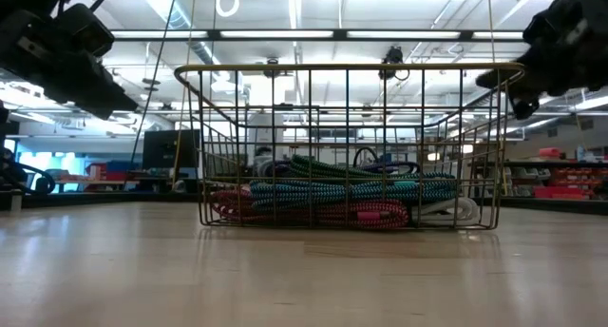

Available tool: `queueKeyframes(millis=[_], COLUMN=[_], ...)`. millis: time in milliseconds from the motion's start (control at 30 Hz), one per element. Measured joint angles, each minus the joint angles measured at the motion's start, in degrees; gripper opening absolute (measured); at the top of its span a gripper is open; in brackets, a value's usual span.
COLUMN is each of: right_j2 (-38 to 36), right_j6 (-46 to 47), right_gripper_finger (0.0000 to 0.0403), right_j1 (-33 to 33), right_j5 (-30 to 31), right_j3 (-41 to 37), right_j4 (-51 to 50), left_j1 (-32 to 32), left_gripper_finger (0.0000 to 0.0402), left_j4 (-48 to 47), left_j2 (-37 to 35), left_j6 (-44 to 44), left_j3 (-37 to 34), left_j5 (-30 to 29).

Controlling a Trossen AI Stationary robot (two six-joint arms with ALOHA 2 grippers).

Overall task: Pick and place USB-C Cables
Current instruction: Return to Home Position

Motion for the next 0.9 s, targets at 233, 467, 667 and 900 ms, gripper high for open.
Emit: queueKeyframes(millis=[233,467,667,900], right_j2=[0.2,5.2,10.6,11.4], right_j6=[0.2,4.3,-0.3,-4.5], right_gripper_finger=[0.0001,0.0000,0.0000,0.0000], right_j1=[1.4,3.6,6.7,8.1], right_j5=[0.4,-0.2,0.9,5.5], right_j3=[10.6,8.9,4.2,4.0], right_j4=[-19.9,-20.1,-1.0,-0.3], left_j1=[-0.5,-0.5,-0.5,-0.5], left_gripper_finger=[0.0004,0.0004,0.0004,0.0004], left_j4=[0.1,0.9,3.3,5.3], left_j2=[0.0,0.7,3.4,6.5], left_j6=[2.2,0.5,0.6,0.6], left_j3=[0.0,0.0,0.0,0.0], left_j5=[-3.1,-3.8,-5.6,-5.9])
